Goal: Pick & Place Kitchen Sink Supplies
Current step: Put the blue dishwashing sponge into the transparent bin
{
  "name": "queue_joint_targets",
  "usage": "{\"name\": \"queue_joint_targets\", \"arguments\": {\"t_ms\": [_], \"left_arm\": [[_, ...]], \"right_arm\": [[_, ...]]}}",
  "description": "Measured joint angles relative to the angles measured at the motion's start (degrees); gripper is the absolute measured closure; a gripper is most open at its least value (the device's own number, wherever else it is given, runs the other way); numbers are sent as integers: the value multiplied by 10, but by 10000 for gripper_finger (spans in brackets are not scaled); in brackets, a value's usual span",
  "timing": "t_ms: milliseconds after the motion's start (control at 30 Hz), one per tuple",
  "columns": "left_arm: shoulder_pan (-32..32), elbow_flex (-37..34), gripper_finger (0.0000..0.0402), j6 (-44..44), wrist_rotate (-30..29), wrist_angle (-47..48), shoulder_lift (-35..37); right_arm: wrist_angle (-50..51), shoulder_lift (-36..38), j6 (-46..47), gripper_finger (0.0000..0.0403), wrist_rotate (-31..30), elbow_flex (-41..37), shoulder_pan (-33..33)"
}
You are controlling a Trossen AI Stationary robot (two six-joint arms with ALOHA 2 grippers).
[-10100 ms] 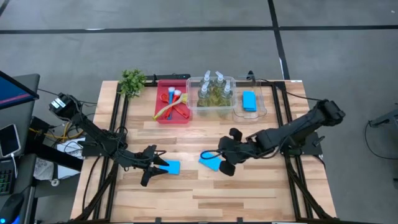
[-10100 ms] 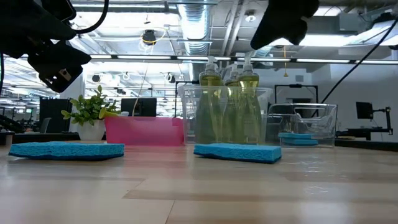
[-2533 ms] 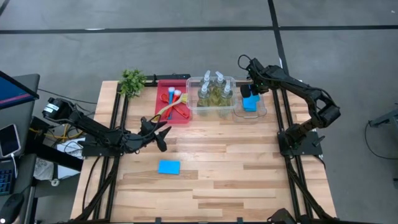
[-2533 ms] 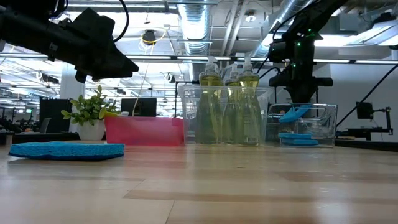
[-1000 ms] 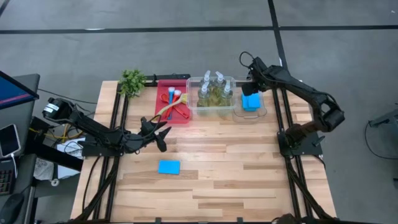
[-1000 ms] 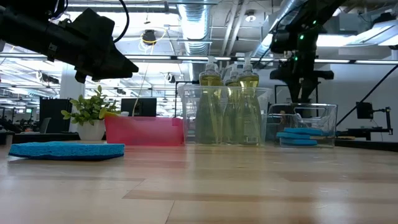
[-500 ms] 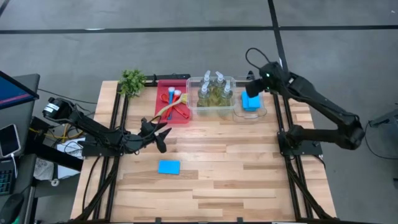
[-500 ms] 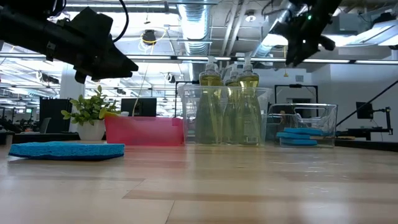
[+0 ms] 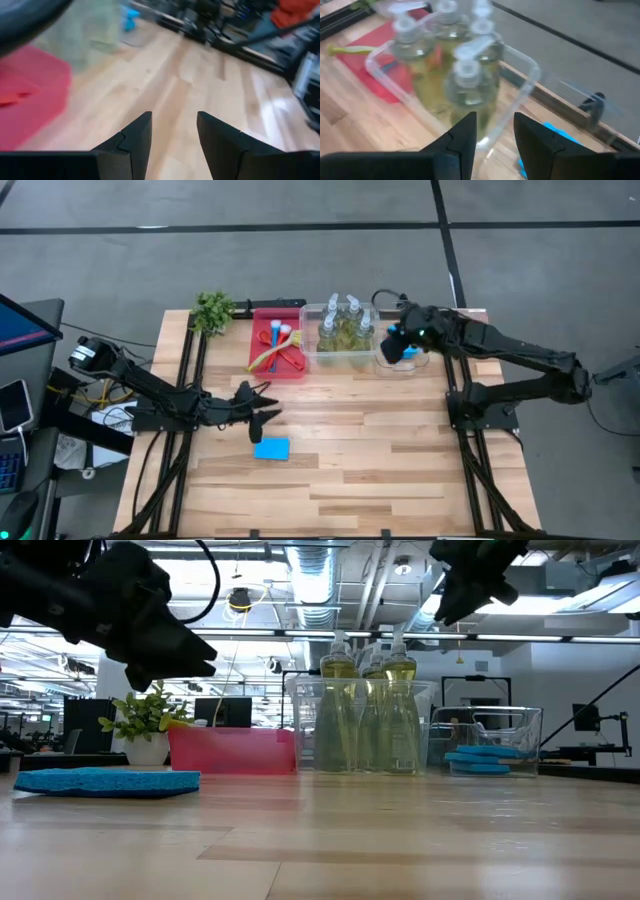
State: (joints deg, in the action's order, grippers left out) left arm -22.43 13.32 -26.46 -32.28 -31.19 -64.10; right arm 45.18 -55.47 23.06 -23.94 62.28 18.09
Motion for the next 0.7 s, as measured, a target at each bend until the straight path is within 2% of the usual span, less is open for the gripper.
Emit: {"name": "queue_joint_targets", "arguments": {"t_ms": [300,433,567,700], "left_arm": [[-72,0,252,5,12,6,0],[-115,0,252,5,8,9,-11],[-148,5,253,-34,8,16,-51],[-168,40,253,-62,14,30,-122]], "right_arm": [[-45,-32,5,280,-89,0,-153],[-82,-53,5,280,-96,0,-216],[-97,-82,7,280,-93,0,-284],[-98,-112,24,280,-91,0,-348]]}}
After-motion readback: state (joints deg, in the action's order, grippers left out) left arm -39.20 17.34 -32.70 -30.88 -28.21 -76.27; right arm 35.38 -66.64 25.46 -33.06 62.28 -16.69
